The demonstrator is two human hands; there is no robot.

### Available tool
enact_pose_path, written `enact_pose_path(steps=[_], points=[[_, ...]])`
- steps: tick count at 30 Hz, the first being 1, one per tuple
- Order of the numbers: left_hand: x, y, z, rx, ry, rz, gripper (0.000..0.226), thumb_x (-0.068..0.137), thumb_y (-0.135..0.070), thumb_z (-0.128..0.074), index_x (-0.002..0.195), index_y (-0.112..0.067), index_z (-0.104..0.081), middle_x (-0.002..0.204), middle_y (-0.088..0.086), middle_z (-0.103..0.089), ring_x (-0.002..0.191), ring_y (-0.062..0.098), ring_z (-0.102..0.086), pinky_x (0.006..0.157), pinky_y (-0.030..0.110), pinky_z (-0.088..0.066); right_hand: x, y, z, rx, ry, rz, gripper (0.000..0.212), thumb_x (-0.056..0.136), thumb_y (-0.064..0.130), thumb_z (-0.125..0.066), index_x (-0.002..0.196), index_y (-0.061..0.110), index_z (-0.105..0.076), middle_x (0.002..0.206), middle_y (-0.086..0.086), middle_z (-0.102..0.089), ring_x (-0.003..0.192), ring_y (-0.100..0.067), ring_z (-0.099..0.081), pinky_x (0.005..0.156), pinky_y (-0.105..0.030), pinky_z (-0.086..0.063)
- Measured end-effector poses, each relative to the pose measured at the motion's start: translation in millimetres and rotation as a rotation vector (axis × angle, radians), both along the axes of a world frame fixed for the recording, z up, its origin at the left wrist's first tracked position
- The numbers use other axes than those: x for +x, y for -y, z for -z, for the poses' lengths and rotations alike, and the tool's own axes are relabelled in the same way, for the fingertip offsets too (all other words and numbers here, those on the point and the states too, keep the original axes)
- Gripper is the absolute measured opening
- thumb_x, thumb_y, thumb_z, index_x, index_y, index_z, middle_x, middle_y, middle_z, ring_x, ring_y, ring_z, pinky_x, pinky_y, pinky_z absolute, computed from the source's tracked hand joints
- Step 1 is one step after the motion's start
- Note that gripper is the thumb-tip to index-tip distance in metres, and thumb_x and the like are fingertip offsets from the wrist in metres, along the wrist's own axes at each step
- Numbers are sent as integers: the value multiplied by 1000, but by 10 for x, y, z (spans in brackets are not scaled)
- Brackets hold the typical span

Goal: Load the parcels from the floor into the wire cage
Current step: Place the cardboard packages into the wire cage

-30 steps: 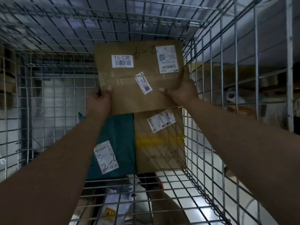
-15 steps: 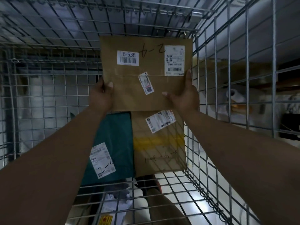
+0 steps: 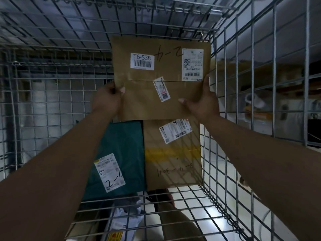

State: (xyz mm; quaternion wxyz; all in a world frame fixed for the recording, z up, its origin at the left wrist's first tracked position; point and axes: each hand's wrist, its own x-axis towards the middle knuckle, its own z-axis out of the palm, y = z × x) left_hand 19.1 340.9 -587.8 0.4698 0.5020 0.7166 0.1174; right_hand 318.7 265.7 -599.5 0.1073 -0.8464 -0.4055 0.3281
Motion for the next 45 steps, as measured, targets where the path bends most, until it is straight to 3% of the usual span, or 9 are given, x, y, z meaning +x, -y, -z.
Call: enact_pose_path(steps=[4, 9, 11, 14, 25, 28, 37, 43, 45], points=[[11, 30, -103, 14, -45, 24, 33, 102, -36, -59, 130, -22, -69, 124, 3, -71, 106, 19, -63, 83, 27, -44, 13, 17, -22, -40, 7, -5, 134, 64, 77, -75, 162, 37, 7, 147, -16, -50, 133, -38, -52, 109, -50, -47], [43, -89, -165, -13, -135, 32, 35, 102, -39, -58, 128, -18, -70, 121, 4, -70, 109, 27, -64, 85, 29, -44, 19, -56, -63, -70, 8, -7, 131, 65, 79, -72, 162, 39, 7, 146, -17, -50, 130, -37, -53, 108, -48, -48], [1, -203, -168, -31, -136, 16, 39, 97, -45, -61, 124, -19, -72, 121, 9, -72, 107, 33, -67, 94, 38, -53, 31, -157, -57, -78, 0, 0, 127, 68, 77, -73, 163, 38, 2, 149, -14, -50, 133, -35, -52, 110, -43, -46], [9, -287, -192, -47, -161, 26, 39, 93, -47, -61, 119, -20, -74, 113, 10, -74, 96, 34, -70, 90, 49, -59, 50, -246, -42, -94, -35, 16, 124, 71, 72, -76, 164, 35, -2, 152, -9, -50, 136, -32, -52, 109, -39, -47], [147, -278, 60, -137, -202, 115, 33, 97, -40, -61, 113, -13, -72, 107, 12, -72, 91, 35, -71, 86, 49, -60, -10, -243, 54, -168, 94, -33, 124, 80, 64, -75, 164, 26, 9, 144, -26, -46, 129, -40, -51, 103, -44, -45], [112, -303, 65, -146, -183, 80, 45, 86, -50, -62, 112, -14, -73, 106, 14, -74, 87, 37, -73, 83, 52, -61, 34, -267, 21, -189, 120, -74, 126, 77, 71, -73, 164, 25, 5, 143, -27, -47, 129, -41, -51, 106, -44, -45], [98, -272, -42, -105, -257, 88, 34, 98, -40, -63, 119, -15, -73, 116, 12, -73, 99, 35, -70, 87, 38, -55, 16, -209, 45, -225, 84, -94, 124, 77, 75, -69, 163, 32, 10, 142, -27, -49, 125, -43, -54, 103, -47, -50], [43, -297, -71, -176, -170, 15, 30, 94, -41, -66, 110, -16, -72, 115, 15, -72, 94, 36, -71, 89, 50, -60, 28, -256, 31, -227, 86, -140, 125, 77, 71, -71, 163, 30, 10, 142, -21, -54, 124, -40, -56, 101, -43, -50], [-13, -321, -150, -170, -174, 5, 38, 91, -43, -67, 116, -14, -73, 115, 14, -73, 94, 36, -71, 88, 50, -60, 7, -261, 3, -214, 53, -129, 127, 74, 73, -72, 163, 33, 8, 144, -19, -53, 124, -39, -57, 102, -43, -52]])
